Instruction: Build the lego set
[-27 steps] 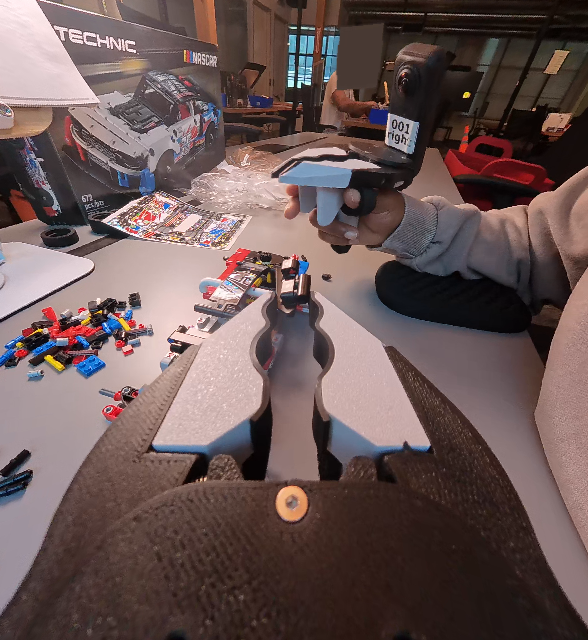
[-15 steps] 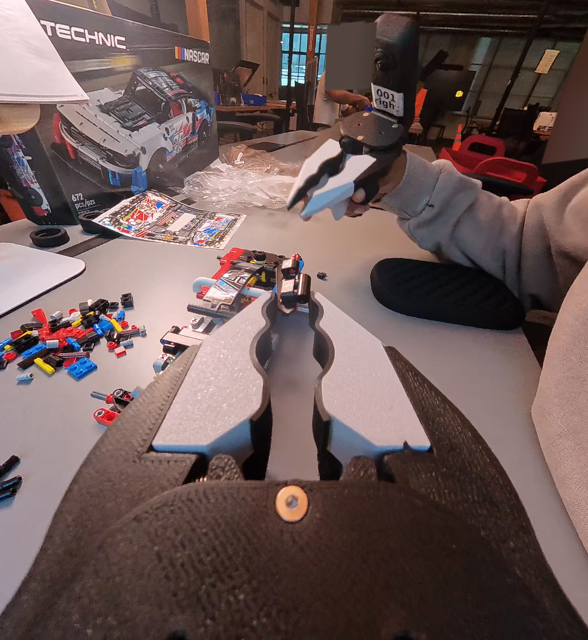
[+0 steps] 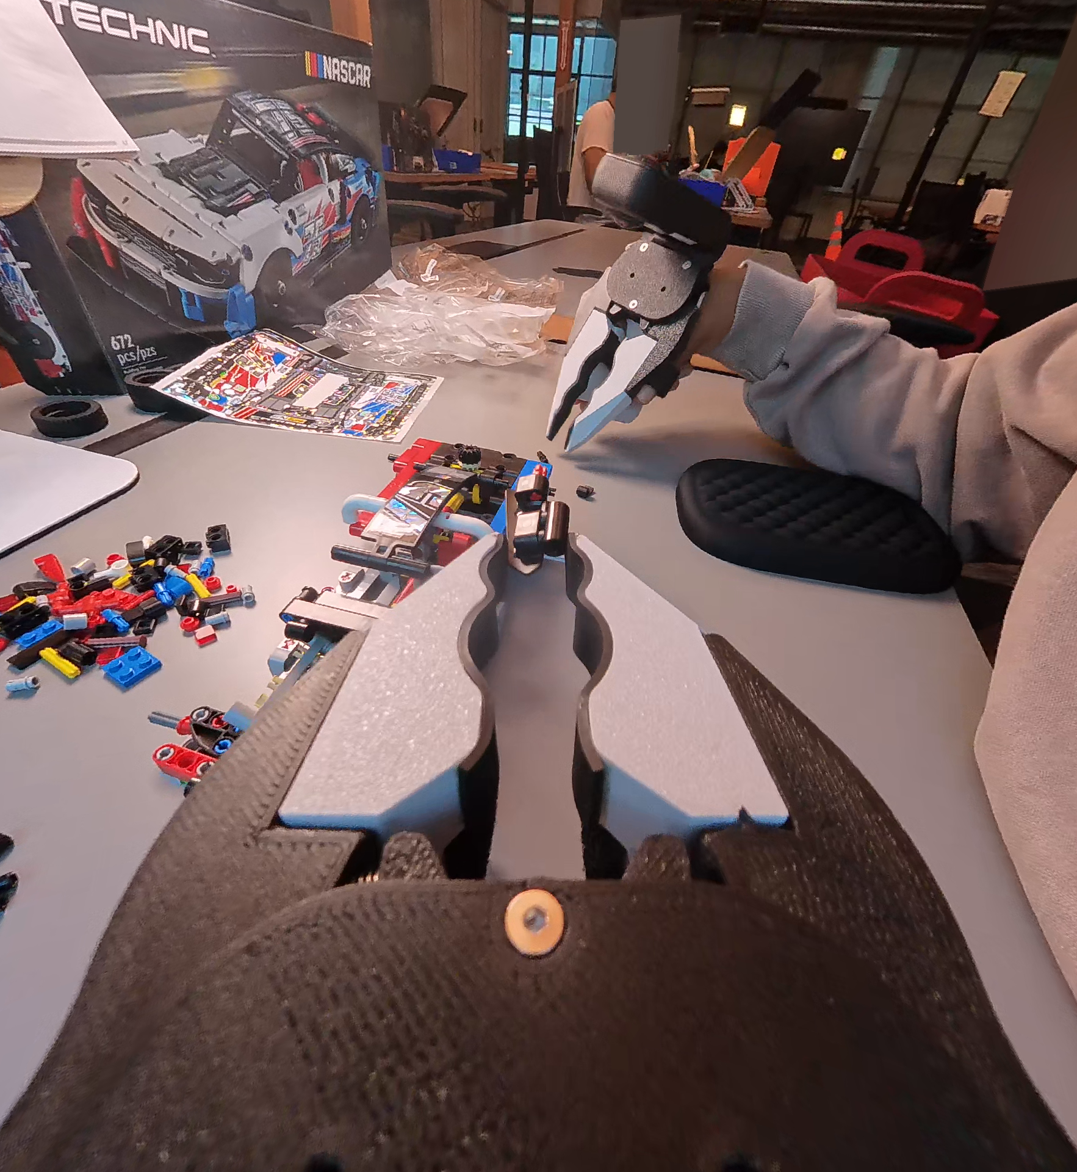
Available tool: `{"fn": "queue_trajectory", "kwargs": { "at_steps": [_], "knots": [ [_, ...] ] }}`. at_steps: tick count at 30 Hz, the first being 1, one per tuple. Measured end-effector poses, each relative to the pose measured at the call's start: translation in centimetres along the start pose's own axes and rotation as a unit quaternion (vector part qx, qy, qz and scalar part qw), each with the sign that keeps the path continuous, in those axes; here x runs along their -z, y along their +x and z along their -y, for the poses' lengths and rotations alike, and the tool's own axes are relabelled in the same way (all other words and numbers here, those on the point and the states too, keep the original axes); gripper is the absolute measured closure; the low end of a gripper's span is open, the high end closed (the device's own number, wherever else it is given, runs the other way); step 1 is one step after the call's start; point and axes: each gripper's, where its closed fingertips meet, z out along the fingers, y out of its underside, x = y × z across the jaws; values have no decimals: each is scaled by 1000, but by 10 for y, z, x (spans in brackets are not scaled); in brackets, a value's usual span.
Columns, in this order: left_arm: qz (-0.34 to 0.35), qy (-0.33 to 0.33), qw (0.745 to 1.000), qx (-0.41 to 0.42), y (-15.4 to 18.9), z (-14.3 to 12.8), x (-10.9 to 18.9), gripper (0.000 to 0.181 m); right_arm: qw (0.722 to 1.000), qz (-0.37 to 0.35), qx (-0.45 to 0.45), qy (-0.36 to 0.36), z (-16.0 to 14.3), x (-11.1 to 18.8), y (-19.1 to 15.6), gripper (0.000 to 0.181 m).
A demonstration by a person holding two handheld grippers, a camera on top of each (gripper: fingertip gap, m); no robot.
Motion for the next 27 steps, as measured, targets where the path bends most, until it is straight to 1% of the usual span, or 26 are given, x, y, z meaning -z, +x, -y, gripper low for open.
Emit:
{"fn": "queue_trajectory", "kwargs": {
  "at_steps": [2, 5, 9, 11, 14, 17, 21, 23, 27],
  "knots": [
    [0, 0, 1000, 0, 0, 0, 0, 166, 1000, -16, 2, 5, 3, -5, 6, 164],
    [-1, 0, 1000, -1, 0, 0, 0, 166, 1000, -15, 4, -2, 3, -14, 6, 164],
    [-1, 1, 1000, -3, 1, 1, 1, 166, 1000, 2, 4, 5, 7, -17, -1, 175],
    [-2, 1, 1000, -3, 1, 1, 1, 166, 1000, 11, 9, 3, 7, -16, -5, 177],
    [-2, 0, 1000, -3, 1, 1, 1, 166, 1000, 15, 16, -1, 7, -14, -10, 169],
    [-2, 0, 1000, -3, 1, 1, 1, 166, 999, 16, 30, 9, 14, -9, -15, 166],
    [-2, -2, 1000, -1, 0, 0, 1, 166, 996, 77, 44, 20, 22, -6, -44, 163],
    [-2, -2, 1000, -1, 1, 0, 1, 166, 995, 91, 49, 8, 20, -10, -51, 160],
    [-1, -1, 1000, -2, 0, 0, 1, 166, 994, 100, 49, -1, 19, -14, -55, 162]
  ]
}}
